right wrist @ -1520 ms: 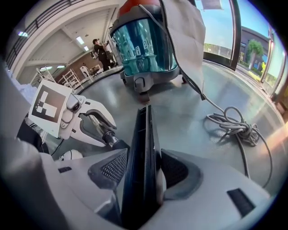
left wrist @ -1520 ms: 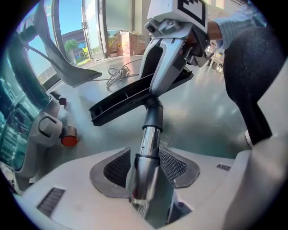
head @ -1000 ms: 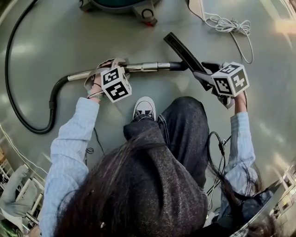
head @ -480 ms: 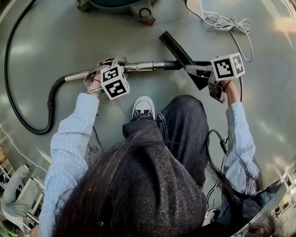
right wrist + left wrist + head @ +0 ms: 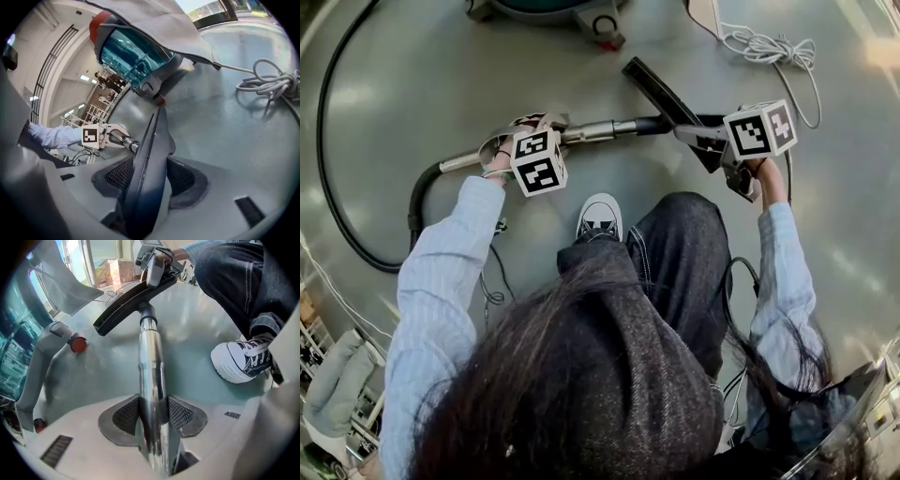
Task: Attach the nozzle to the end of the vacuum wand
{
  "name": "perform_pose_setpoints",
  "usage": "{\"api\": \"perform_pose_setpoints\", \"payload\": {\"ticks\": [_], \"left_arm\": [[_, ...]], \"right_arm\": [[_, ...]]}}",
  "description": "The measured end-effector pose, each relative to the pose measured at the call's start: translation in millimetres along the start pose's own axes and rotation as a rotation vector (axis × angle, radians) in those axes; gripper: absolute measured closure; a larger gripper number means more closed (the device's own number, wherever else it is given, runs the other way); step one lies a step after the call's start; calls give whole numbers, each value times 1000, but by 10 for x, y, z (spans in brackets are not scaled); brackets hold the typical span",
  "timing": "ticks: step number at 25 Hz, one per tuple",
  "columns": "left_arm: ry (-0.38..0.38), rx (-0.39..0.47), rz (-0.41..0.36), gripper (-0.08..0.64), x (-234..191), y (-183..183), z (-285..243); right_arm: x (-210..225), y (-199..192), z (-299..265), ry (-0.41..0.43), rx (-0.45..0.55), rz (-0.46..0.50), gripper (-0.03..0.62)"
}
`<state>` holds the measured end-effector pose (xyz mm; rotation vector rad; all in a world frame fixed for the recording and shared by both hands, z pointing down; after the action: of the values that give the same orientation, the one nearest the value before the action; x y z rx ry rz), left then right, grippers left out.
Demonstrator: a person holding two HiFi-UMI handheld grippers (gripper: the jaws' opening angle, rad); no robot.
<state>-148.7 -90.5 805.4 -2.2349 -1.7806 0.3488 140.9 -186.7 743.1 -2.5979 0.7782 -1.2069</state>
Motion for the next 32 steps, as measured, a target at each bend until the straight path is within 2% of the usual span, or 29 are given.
{"api": "perform_pose_setpoints", "payload": {"ticks": [4,6,9,13,14,15,18,20,23,29,32], "left_arm": [[79,12,16,390,27,7,22],[112,-10,31,390,50,16,24],[124,-27,53,390,61,65,15],[95,23,56,390,58,191,-25],[86,32,51,390,53,228,-39],[80,35,46,390,49,256,-54],[73,46,69,390,51,253,-93],[76,48,78,390,53,256,-93],[80,37,77,390,42,303,-90],[131,61,155,388,75,239,-105],[130,63,213,388,39,222,-92]], "right_arm": [[-98,17,-50,-102,-136,82,374],[-153,4,-64,-145,-147,137,367],[-213,-40,-76,-214,-167,198,358],[-215,-49,-151,-452,-259,339,345],[-173,-39,-157,-478,-267,355,345],[-132,-20,-142,-469,-257,342,344],[-102,20,-58,-366,-182,218,345],[-110,6,-37,-342,-151,178,345],[-140,17,-41,-356,-147,186,346],[-168,25,-123,-373,-145,209,345],[-205,-34,-145,-417,-146,269,345]]}}
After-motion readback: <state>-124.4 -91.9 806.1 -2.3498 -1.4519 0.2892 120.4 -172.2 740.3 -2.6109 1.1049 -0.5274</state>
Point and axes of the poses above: the fingertips, and each gripper's own axes: z backward along the fingers, x to its right, y out of its top, the point moved 10 cm from there along z, backward along the fingers, and after that the axes turned 6 degrees about x, right-handed, at the moved point
